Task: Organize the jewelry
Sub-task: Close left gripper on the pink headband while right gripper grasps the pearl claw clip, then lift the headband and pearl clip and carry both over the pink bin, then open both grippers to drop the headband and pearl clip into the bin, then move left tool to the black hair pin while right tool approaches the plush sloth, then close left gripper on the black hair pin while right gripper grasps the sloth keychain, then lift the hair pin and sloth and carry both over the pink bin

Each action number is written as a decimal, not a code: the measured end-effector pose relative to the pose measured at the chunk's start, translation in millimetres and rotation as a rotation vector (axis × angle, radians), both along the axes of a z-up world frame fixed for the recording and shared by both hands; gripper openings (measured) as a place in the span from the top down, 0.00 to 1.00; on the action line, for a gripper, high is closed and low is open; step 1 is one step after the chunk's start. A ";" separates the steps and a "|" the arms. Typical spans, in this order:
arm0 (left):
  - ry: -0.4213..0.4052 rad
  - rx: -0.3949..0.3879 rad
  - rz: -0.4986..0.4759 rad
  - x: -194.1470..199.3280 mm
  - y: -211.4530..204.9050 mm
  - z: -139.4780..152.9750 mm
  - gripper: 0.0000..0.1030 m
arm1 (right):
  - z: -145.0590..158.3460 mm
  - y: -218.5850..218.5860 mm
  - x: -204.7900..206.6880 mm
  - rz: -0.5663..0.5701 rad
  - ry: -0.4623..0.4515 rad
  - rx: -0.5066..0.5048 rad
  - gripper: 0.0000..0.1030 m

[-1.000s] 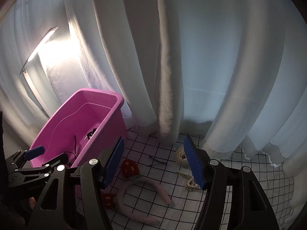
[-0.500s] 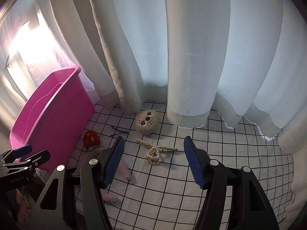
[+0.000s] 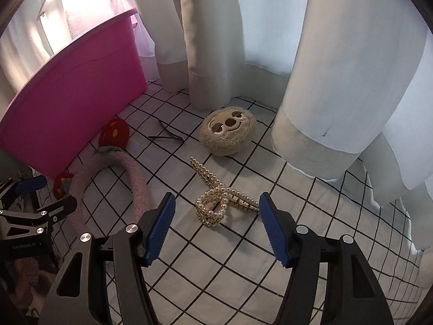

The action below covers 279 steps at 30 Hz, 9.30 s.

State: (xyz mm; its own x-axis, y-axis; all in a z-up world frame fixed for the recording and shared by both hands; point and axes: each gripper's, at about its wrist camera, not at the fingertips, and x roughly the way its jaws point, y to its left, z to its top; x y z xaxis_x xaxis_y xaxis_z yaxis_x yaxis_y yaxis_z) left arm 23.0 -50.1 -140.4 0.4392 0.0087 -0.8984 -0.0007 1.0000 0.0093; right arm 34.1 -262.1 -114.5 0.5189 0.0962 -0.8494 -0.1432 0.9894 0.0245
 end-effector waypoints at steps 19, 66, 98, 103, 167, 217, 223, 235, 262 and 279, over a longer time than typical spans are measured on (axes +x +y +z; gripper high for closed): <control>0.008 0.063 0.157 26.6 5.1 -40.6 0.11 | -54.0 4.0 34.1 0.203 0.066 -0.071 0.40; -0.063 0.046 0.002 27.2 -6.1 -32.7 0.91 | -48.0 -2.3 2.0 0.070 -0.038 0.043 0.61; -0.392 0.003 0.000 6.7 47.7 174.8 0.91 | 173.9 57.0 -27.4 0.070 -0.400 0.053 0.61; -0.416 0.014 0.058 22.5 95.3 198.5 0.91 | 202.0 104.5 -0.8 0.128 -0.428 0.077 0.61; -0.254 0.053 0.070 92.9 203.6 155.4 0.08 | 174.9 243.7 105.1 0.042 -0.218 0.144 0.48; -0.101 0.010 -0.076 76.7 -27.4 24.6 0.06 | -37.0 1.4 110.6 -0.312 0.041 -0.027 0.41; -0.074 -0.015 -0.082 105.3 -48.5 -9.1 0.06 | -40.6 -20.2 101.7 -0.311 0.029 -0.004 0.41; -0.035 -0.015 -0.121 139.4 -76.9 -50.8 0.06 | -46.1 -35.1 101.1 -0.304 0.015 0.035 0.41; -0.129 0.004 -0.100 88.0 -66.5 -58.2 0.88 | -54.2 -9.5 93.7 -0.309 -0.051 -0.037 0.48; -0.150 -0.036 -0.083 70.8 -37.0 -29.2 0.97 | -35.3 -6.8 67.2 -0.297 -0.107 -0.010 0.52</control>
State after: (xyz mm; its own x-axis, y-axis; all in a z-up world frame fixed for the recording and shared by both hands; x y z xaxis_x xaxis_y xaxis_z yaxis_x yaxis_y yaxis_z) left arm 93.8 -87.1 -169.6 0.5661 -0.0639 -0.8219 0.0829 0.9963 -0.0203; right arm 101.2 -268.9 -149.7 0.6094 -0.0816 -0.7886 0.1512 0.9884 0.0145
